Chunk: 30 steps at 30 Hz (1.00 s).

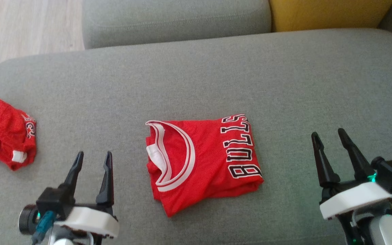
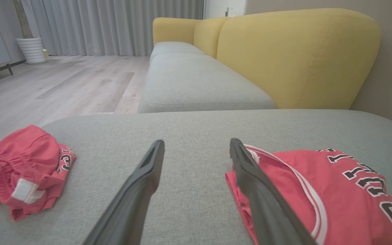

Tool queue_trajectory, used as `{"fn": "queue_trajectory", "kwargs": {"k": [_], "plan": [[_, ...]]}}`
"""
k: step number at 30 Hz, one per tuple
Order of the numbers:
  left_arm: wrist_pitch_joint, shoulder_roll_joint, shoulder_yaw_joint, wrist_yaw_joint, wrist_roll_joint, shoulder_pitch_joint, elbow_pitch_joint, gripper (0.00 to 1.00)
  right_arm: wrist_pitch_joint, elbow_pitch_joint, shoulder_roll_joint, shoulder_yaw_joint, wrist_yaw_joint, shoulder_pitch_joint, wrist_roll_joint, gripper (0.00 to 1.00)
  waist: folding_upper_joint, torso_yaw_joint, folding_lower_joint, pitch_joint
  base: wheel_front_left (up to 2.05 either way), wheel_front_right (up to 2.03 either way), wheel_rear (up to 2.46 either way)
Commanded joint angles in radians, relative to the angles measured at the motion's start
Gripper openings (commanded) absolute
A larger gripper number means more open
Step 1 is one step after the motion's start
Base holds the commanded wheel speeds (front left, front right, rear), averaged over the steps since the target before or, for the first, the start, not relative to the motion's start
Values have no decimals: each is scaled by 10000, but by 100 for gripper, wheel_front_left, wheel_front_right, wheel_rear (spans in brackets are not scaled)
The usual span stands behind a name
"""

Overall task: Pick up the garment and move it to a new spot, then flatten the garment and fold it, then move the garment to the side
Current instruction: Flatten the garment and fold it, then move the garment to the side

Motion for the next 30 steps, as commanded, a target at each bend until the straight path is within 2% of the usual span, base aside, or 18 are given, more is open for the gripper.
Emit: {"fn": "queue_trajectory", "kwargs": {"k": [1,14,30], "plan": [[0,234,356,92,-25,-227,-384,100,42,-471,-169,227,71,-114,-101,100,0,-12,0,-166,0,0,0],[258,396,324,263,-143,526,-760,100,586,-1242,51,10,71,806,-255,100,0,41,0,-613,0,0,0],[342,384,127,357,-187,533,-893,100,790,-1413,76,-44,71,893,-319,100,0,166,0,-576,0,0,0]]}}
